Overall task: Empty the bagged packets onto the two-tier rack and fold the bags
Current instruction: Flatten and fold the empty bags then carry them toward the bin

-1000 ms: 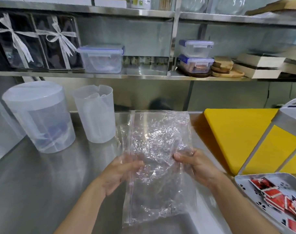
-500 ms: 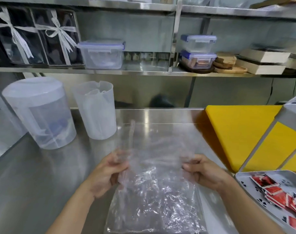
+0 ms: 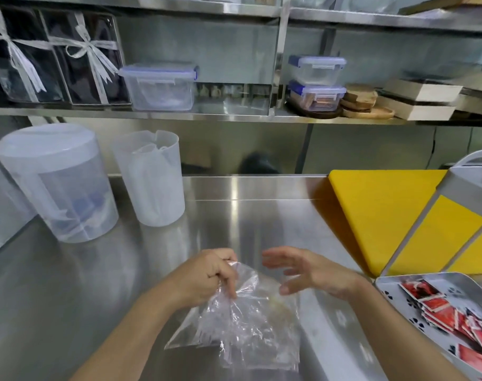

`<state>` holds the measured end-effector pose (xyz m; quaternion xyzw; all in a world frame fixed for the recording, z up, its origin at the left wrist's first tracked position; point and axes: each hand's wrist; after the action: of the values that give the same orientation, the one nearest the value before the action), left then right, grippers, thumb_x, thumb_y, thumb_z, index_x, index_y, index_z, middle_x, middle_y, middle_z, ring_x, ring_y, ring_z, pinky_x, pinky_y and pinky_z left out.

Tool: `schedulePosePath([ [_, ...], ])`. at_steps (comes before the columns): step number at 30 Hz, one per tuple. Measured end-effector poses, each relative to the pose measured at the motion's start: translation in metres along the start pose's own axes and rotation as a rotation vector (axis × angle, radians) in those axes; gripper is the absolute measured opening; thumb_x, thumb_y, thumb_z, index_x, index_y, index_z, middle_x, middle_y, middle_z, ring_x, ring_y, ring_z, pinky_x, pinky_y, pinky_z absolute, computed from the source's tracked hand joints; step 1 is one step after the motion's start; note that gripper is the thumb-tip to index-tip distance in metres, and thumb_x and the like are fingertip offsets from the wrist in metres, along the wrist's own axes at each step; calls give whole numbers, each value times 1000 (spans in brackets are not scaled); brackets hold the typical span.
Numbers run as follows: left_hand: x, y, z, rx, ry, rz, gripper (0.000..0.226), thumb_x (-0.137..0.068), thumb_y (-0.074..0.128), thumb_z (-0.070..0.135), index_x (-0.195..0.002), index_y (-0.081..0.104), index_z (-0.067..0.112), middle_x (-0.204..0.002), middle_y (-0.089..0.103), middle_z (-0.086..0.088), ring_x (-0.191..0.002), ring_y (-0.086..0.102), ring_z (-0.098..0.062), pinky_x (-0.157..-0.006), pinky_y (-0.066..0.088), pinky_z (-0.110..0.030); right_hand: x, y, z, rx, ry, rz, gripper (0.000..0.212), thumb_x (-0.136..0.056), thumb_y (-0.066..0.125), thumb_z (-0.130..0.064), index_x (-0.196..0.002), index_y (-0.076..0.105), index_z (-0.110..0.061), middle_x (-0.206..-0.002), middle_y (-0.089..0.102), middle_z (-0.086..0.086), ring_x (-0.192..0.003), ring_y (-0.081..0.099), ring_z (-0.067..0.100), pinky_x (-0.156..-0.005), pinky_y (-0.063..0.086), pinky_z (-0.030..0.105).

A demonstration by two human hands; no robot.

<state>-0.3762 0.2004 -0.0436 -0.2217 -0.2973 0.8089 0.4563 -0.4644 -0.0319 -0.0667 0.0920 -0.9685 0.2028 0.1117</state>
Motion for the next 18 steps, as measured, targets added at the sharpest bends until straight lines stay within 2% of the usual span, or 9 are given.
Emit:
schedulePosePath([
  [2,-7,3,4,-41,49,18,55,-66,38,-15,-82,75,23,-86,53,17,-82,54,4,-75,43,-12,-6,9,-8,116,45,-143,37,-68,78,-18,-102,65,-26,-105,68,-6,-93,63,3,-82,51,22],
  [4,-11,2,2,-46,49,129,64,-80,44,-9,-110,63,44,-108,48,22,-99,50,6,-87,38,-6,-12,14,-10,194,37,-95,21,-71,76,-15,-89,70,-5,-88,72,6,-77,65,7,-79,52,30],
  [6,-14,-5,-5,52,-34,381,70,-85,51,-2,-129,34,50,-121,42,16,-107,45,3,-95,34,-6,-16,13,-10,229,18,174,14,-74,74,-17,-78,72,-3,-80,74,10,-70,64,8,-72,51,28],
  [9,-9,-11,-13,477,-261,930,65,-82,66,18,-134,31,32,-123,44,5,-116,47,-13,-104,38,-32,-16,12,0,354,28,743,26,-83,64,-18,-59,57,-10,-57,58,5,-62,54,24,-56,40,33],
  [11,-7,5,-8,544,-317,908,95,-65,75,44,-138,16,39,-137,33,9,-130,34,-9,-108,30,-33,-16,19,4,392,21,988,31,-88,57,-17,-61,43,-8,-55,47,6,-58,47,29,-54,33,34],
  [13,-9,35,7,497,-286,728,128,-44,77,63,-141,-5,44,-144,9,23,-137,12,2,-110,17,-27,-18,31,0,346,-76,1063,34,-89,54,-14,-61,35,-13,-55,40,1,-53,43,17,-54,31,31],
  [14,-11,50,13,450,-275,667,138,-38,77,67,-140,-13,42,-145,1,25,-136,3,6,-111,12,-25,-18,38,-5,309,-120,1058,36,-89,54,-12,-61,32,-17,-54,37,-4,-53,44,11,-52,31,23],
  [16,-18,69,16,422,-293,627,145,-39,81,62,-140,-21,38,-151,-8,20,-136,-4,6,-112,7,-25,-19,49,-12,227,-186,977,31,-90,53,-11,-64,36,-19,-58,45,-4,-59,52,5,-53,37,15],
  [18,-22,65,13,533,-372,612,145,-45,86,48,-139,-23,38,-156,-7,10,-141,2,-3,-116,11,-31,-16,55,-15,146,-224,887,16,-89,53,-12,-76,47,-5,-69,59,11,-65,57,16,-58,42,22],
])
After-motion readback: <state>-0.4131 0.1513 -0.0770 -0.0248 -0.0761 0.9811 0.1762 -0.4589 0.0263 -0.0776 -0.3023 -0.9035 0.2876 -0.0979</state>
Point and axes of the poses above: each hand's wrist, its own x-axis away from the middle knuckle, its own y-axis out of the palm, z = x × y
